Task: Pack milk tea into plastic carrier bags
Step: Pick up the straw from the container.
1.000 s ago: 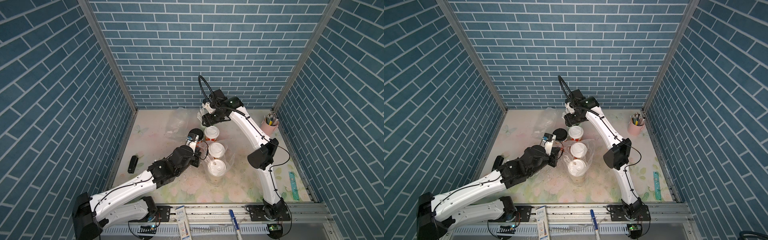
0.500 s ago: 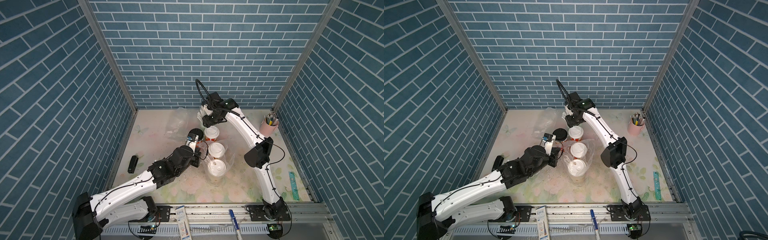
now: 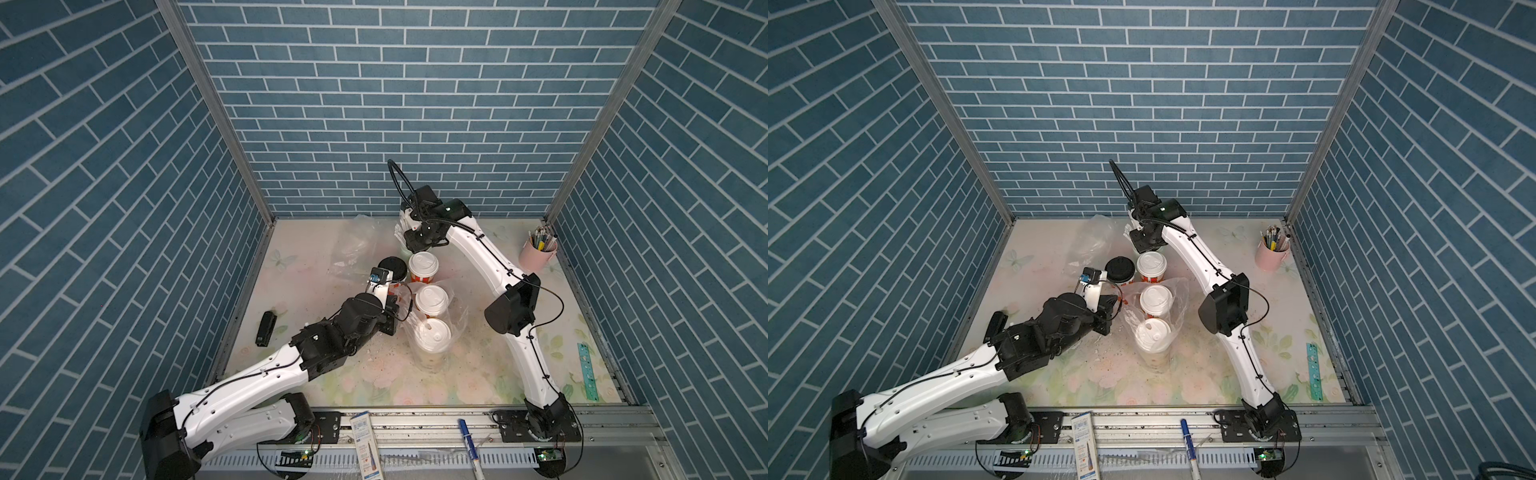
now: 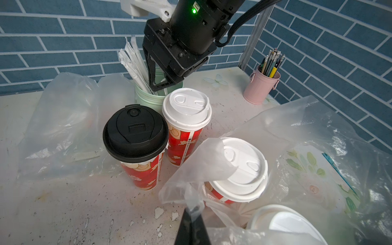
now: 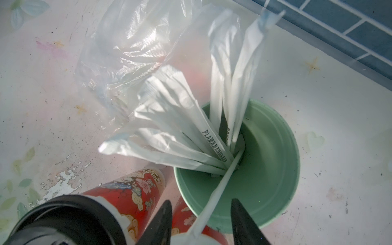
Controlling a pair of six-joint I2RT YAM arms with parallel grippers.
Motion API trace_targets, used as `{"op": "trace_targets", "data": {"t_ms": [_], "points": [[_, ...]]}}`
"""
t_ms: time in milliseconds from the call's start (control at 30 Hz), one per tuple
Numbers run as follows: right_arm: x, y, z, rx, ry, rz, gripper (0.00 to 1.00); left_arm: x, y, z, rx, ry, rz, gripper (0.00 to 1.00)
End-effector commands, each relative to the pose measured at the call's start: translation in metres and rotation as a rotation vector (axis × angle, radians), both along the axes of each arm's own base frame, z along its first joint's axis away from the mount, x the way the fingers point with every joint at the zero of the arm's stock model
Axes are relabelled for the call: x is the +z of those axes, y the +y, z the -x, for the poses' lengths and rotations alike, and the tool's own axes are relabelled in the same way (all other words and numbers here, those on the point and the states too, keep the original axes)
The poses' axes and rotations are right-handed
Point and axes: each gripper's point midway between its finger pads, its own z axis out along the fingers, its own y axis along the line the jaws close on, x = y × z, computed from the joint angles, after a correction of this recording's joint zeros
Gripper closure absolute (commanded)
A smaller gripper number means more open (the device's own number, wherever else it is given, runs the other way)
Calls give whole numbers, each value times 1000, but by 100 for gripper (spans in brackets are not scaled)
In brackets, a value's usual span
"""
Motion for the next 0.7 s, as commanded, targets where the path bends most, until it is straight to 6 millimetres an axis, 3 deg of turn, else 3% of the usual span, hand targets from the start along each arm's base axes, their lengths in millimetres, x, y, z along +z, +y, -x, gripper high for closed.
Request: {"op": "trace_targets", "data": {"t_ms": [0, 233, 667], "points": [[2, 2, -8, 12, -49, 22, 57, -4, 6, -1, 22, 0, -10, 100], [0, -2, -11, -1, -62, 47, 69, -5, 5, -1, 18, 0, -14, 100], [-8, -13, -13, -27, -67, 110, 78, -5, 3, -2, 14, 0, -16, 100]]}}
